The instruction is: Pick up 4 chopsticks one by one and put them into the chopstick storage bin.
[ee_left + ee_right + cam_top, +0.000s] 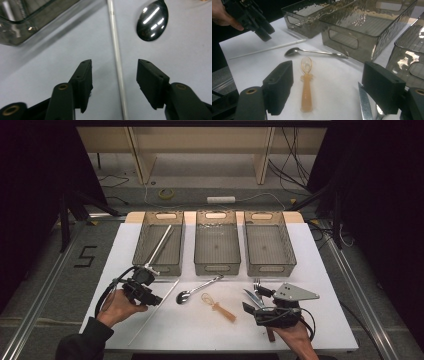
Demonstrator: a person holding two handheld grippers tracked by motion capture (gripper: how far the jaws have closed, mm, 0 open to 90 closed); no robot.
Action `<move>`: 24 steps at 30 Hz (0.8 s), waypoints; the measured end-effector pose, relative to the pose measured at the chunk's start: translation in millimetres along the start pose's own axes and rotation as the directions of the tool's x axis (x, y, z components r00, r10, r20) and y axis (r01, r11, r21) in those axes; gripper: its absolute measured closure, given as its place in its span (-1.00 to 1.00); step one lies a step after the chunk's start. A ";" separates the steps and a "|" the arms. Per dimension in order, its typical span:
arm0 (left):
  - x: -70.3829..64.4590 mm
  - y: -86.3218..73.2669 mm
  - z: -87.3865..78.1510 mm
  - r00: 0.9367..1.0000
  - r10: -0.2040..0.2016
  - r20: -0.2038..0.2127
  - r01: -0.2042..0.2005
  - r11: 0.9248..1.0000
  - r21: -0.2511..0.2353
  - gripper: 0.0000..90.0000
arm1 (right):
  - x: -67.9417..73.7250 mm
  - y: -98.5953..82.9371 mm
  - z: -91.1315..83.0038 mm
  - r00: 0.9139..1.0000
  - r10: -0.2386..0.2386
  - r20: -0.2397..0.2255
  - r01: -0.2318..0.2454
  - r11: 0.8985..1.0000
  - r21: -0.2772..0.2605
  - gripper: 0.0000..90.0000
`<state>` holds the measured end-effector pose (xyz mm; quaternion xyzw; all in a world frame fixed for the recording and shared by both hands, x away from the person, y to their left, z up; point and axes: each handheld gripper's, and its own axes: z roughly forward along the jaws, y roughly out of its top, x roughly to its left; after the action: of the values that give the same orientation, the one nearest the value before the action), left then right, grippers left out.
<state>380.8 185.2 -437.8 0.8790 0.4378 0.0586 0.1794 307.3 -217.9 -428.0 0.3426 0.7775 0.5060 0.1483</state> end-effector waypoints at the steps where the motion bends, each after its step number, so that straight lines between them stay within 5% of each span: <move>1: -1.3 -0.6 1.3 1.000 0.008 0.000 -0.008 1.000 0.004 0.10 | 0.2 0.0 0.1 1.000 0.000 0.000 0.000 1.000 0.003 -0.42; 24: -5.9 -7.2 23.2 1.000 0.017 0.000 -0.017 0.995 0.096 0.63 | 0.3 -0.1 0.4 1.000 0.002 -0.002 -0.002 1.000 0.002 -0.42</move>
<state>377.8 178.4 -461.7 0.8904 0.4325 0.0394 0.1364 307.3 -217.5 -428.2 0.3429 0.7779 0.5058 0.1466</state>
